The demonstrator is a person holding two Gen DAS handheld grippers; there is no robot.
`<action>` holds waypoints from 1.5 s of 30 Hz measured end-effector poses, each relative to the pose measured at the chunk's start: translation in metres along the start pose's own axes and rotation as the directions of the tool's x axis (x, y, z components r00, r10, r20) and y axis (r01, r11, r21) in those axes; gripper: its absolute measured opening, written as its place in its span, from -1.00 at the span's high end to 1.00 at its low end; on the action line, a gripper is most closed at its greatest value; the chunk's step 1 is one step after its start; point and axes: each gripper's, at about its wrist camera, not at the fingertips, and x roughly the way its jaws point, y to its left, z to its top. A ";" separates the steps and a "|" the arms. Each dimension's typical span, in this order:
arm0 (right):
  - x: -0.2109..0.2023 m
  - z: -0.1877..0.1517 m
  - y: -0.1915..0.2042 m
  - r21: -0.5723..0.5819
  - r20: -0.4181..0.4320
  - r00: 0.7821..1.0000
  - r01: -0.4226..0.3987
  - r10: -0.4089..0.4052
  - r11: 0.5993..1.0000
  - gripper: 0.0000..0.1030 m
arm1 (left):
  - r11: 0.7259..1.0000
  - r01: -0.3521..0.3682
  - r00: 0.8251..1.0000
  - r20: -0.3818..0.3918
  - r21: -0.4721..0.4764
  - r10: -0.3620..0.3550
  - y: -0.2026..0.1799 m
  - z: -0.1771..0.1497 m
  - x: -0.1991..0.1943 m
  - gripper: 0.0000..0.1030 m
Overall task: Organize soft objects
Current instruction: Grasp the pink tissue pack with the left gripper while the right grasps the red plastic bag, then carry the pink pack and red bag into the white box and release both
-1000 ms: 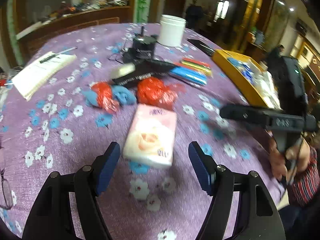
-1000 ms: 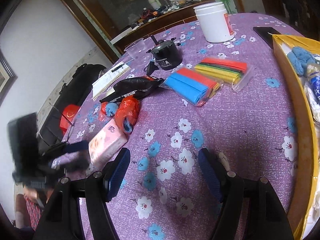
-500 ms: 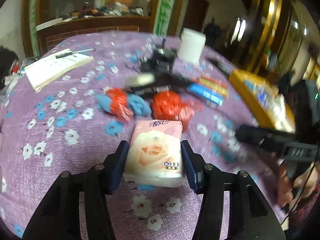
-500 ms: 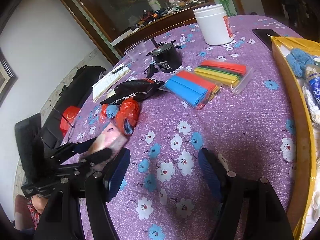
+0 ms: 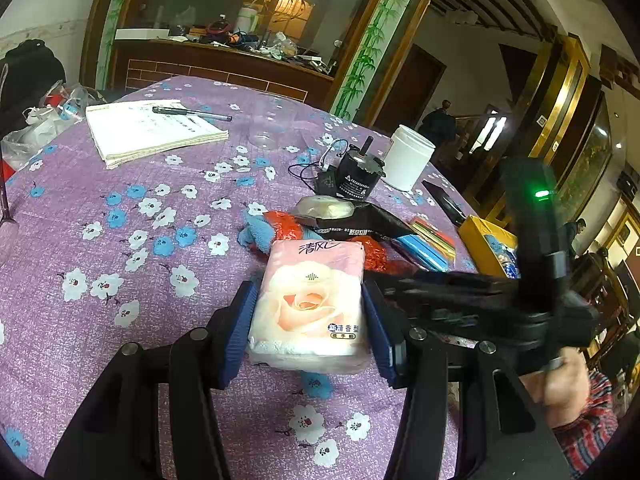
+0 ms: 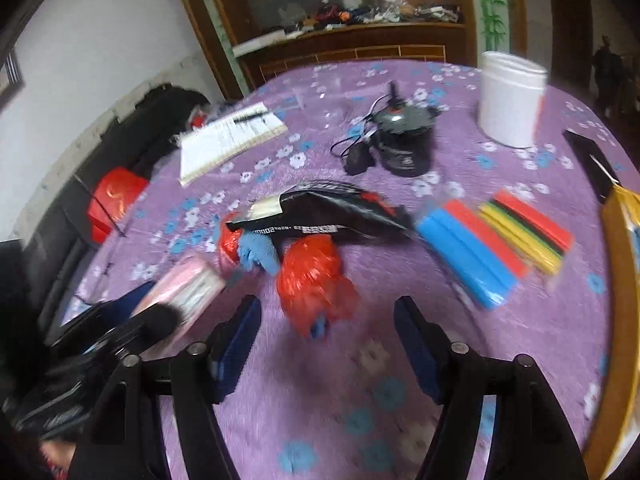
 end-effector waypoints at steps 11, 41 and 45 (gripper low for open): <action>-0.043 -0.022 -0.001 -0.029 0.135 0.991 0.018 -0.014 0.999 0.38 | 0.997 -0.032 0.999 0.023 0.066 0.030 -0.017 -0.004 -0.005 0.01; -0.058 -0.048 -0.037 0.087 0.239 0.971 -0.045 0.023 0.995 0.38 | 0.996 0.065 0.996 0.054 0.057 -0.068 -0.048 -0.014 -0.008 0.01; -0.063 -0.048 -0.039 0.095 0.258 0.966 -0.051 0.024 0.994 0.38 | 0.997 0.051 0.997 0.062 0.063 -0.055 -0.050 -0.015 -0.009 0.01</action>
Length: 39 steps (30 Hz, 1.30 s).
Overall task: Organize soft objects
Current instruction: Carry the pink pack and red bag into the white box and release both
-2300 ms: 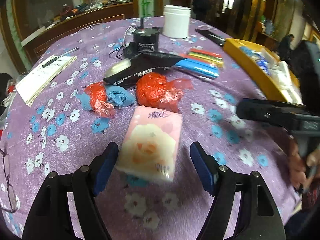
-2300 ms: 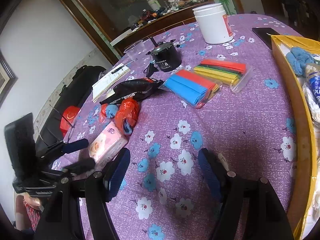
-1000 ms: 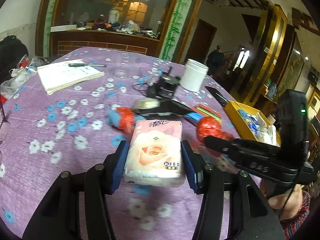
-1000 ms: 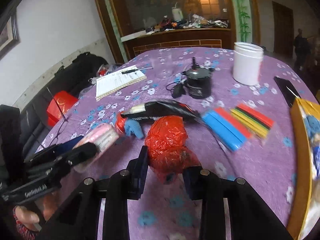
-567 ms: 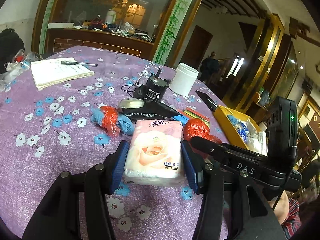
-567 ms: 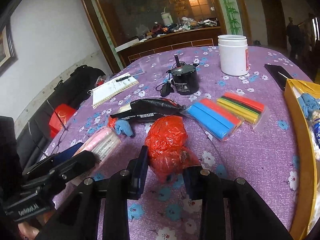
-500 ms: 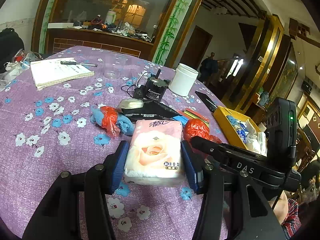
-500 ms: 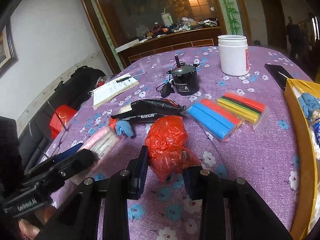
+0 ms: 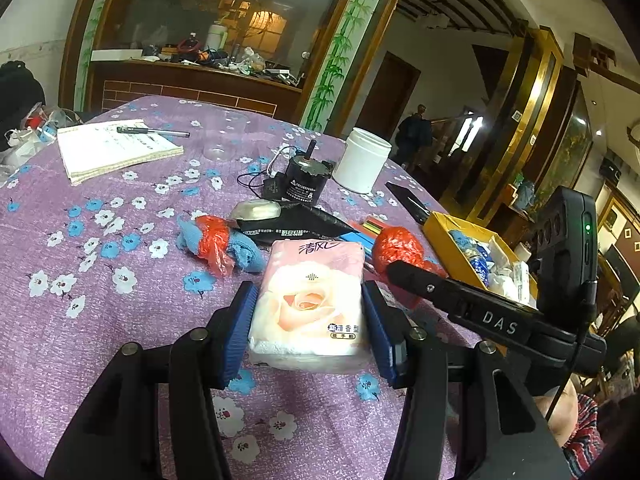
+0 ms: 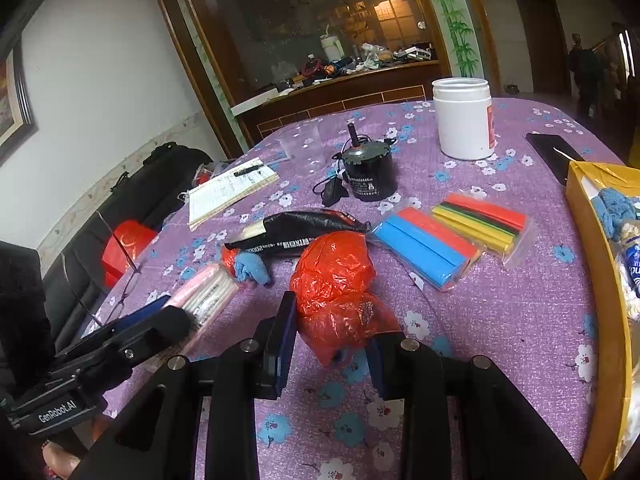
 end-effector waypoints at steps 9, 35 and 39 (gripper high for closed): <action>-0.028 0.001 -0.012 0.077 0.049 0.999 -0.027 0.023 0.997 0.38 | 0.998 0.015 1.000 -0.020 0.061 -0.014 -0.030 0.002 -0.002 0.01; -0.211 -0.061 -0.192 0.349 0.147 0.936 0.253 -0.319 0.902 0.34 | 0.861 0.353 0.920 -0.302 0.365 -0.250 -0.264 -0.034 0.059 0.01; -0.209 -0.066 -0.202 0.358 0.115 0.935 0.275 -0.335 0.892 0.34 | 0.848 0.359 0.918 -0.313 0.390 -0.245 -0.277 -0.045 0.063 0.01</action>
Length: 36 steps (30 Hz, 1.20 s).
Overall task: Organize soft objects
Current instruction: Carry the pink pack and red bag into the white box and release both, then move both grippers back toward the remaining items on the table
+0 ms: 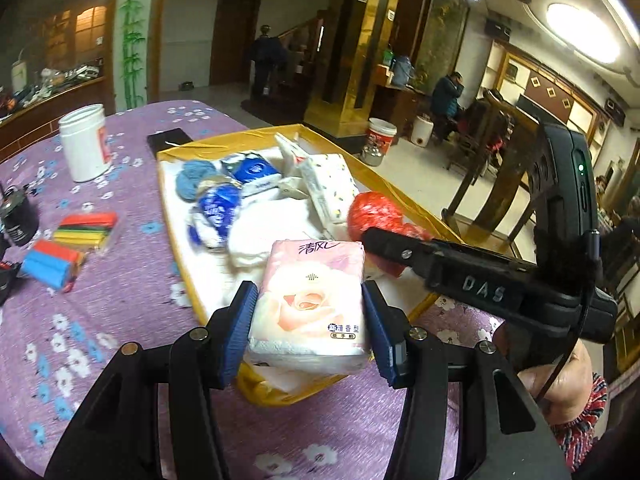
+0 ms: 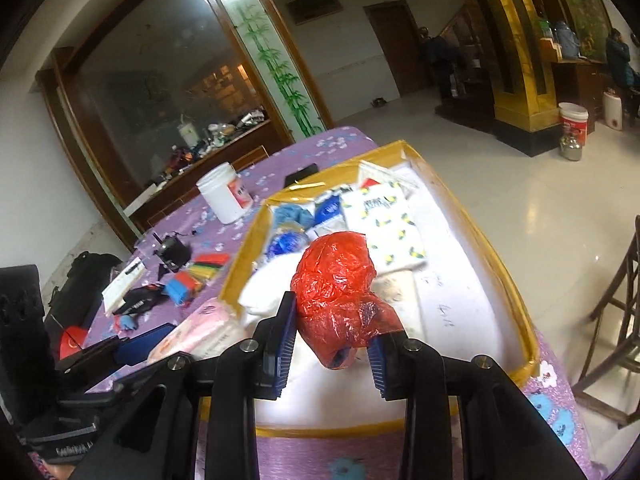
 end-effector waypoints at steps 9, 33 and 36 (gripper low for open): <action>0.008 -0.005 0.003 -0.066 -0.014 0.997 0.068 -0.069 0.995 0.32 | 0.998 -0.046 0.999 -0.028 0.039 0.047 -0.008 -0.004 0.022 0.00; -0.002 -0.001 0.013 -0.092 0.019 0.997 0.078 -0.076 0.993 -0.10 | 0.990 -0.111 0.994 0.036 0.089 0.108 -0.011 -0.009 0.012 -0.17; -0.005 0.000 0.016 -0.098 0.026 0.997 0.076 -0.073 0.992 -0.10 | 0.984 -0.138 0.990 0.058 0.114 0.132 -0.014 -0.010 0.005 -0.17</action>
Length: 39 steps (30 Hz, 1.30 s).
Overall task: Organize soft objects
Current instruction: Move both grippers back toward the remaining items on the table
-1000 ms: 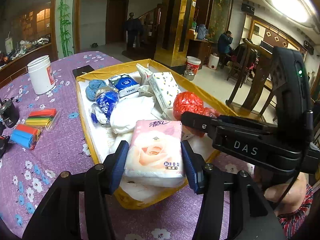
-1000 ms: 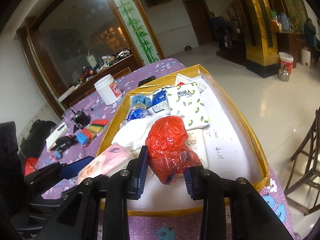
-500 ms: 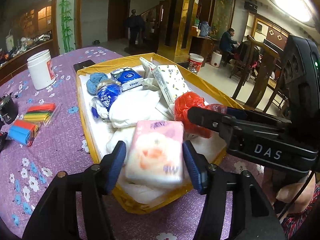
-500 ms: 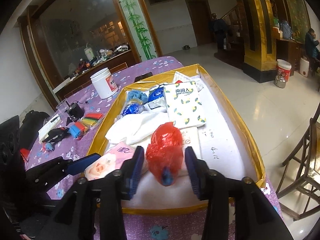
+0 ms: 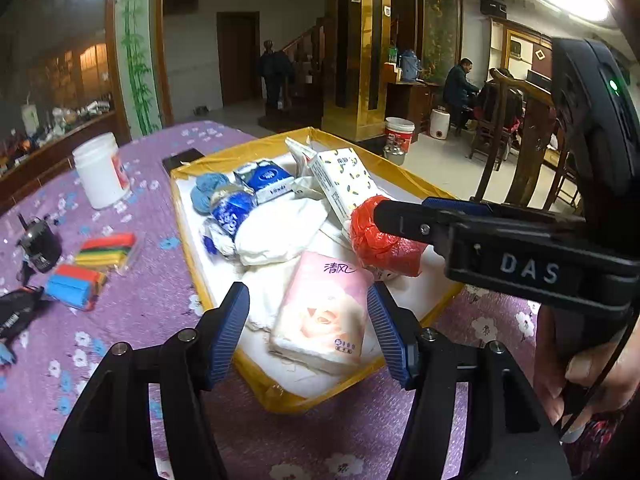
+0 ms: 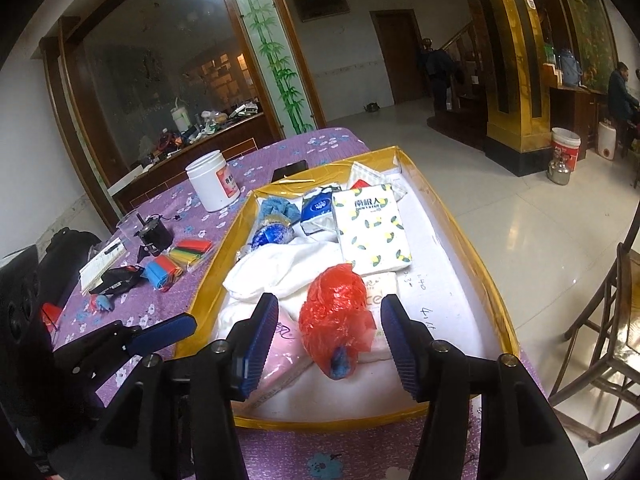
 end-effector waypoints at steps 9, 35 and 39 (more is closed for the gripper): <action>-0.004 0.003 0.013 -0.015 0.009 1.000 -0.005 0.005 1.000 -0.10 | 0.992 -0.107 0.992 0.073 0.066 0.103 0.000 -0.004 -0.023 -0.30; 0.024 -0.008 0.126 -0.187 -0.127 0.983 -0.157 0.134 0.970 -0.24 | 0.921 -0.240 0.967 0.006 -0.307 0.254 0.162 -0.064 -0.097 -0.50; 0.044 -0.024 0.160 -0.234 -0.208 0.962 -0.224 0.176 0.946 -0.24 | 0.865 -0.289 0.954 -0.052 -0.411 0.294 0.213 -0.087 -0.111 -0.50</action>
